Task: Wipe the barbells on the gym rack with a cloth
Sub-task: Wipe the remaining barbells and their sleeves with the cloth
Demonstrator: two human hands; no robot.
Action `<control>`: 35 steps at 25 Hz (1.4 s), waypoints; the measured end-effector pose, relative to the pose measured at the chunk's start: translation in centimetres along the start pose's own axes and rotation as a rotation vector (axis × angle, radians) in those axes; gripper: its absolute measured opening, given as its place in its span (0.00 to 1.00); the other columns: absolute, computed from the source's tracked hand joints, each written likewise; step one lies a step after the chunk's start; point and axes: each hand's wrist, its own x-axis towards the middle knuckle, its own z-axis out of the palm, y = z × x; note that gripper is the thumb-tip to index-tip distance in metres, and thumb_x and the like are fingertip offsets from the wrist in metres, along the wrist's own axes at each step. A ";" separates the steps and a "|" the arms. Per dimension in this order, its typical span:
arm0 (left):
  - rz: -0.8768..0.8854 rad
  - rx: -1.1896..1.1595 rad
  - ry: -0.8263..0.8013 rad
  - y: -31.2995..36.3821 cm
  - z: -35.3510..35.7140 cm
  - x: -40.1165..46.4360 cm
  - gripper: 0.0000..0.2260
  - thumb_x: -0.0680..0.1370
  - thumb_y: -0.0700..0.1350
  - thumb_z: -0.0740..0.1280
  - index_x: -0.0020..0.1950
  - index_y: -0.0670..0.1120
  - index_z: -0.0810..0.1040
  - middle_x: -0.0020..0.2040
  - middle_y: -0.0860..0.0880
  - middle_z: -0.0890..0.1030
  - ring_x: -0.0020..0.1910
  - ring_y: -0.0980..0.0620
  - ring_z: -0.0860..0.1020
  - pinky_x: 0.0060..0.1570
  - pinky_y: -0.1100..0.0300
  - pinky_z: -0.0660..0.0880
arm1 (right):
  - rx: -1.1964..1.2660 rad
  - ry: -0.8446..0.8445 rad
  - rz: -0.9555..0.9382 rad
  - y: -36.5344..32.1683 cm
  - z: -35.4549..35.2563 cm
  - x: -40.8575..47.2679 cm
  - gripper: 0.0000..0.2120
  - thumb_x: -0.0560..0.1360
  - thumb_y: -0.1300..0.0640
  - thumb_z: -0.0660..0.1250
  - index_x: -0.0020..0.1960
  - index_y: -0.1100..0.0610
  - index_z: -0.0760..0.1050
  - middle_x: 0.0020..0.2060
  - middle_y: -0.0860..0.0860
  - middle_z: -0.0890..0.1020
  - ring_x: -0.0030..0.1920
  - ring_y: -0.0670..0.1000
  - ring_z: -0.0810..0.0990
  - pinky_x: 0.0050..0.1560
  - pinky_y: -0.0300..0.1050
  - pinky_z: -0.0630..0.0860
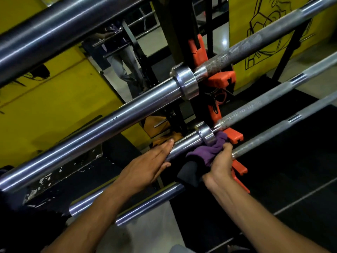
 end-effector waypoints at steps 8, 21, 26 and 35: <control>0.021 -0.017 -0.055 -0.5 -0.9 -0.3 0.32 0.83 0.61 0.52 0.81 0.55 0.38 0.82 0.54 0.47 0.78 0.57 0.56 0.72 0.61 0.62 | -0.614 -0.139 -0.757 -0.4 -5.7 -5.9 0.11 0.82 0.61 0.62 0.56 0.45 0.75 0.48 0.43 0.82 0.51 0.45 0.81 0.47 0.31 0.75; 0.061 -0.032 0.000 -4.8 -0.8 -8.0 0.36 0.83 0.58 0.59 0.82 0.52 0.41 0.82 0.55 0.45 0.78 0.54 0.59 0.65 0.57 0.75 | -1.987 -0.137 -1.708 -0.5 4.5 -1.1 0.13 0.78 0.48 0.61 0.47 0.54 0.79 0.38 0.54 0.82 0.44 0.58 0.80 0.62 0.54 0.72; 0.082 0.090 0.113 -5.7 0.3 -11.1 0.37 0.78 0.56 0.69 0.81 0.45 0.57 0.81 0.47 0.60 0.72 0.51 0.71 0.57 0.59 0.79 | -1.971 -0.012 -1.681 0.5 5.5 -1.7 0.14 0.76 0.48 0.62 0.39 0.54 0.80 0.32 0.53 0.81 0.38 0.58 0.80 0.54 0.53 0.73; 0.060 -0.064 -0.008 -6.4 -1.0 -10.5 0.33 0.84 0.58 0.55 0.82 0.54 0.38 0.83 0.56 0.47 0.78 0.55 0.58 0.67 0.56 0.71 | -1.762 -0.296 -1.778 2.6 -0.4 -1.1 0.16 0.82 0.52 0.58 0.60 0.60 0.79 0.59 0.58 0.80 0.62 0.60 0.77 0.70 0.61 0.67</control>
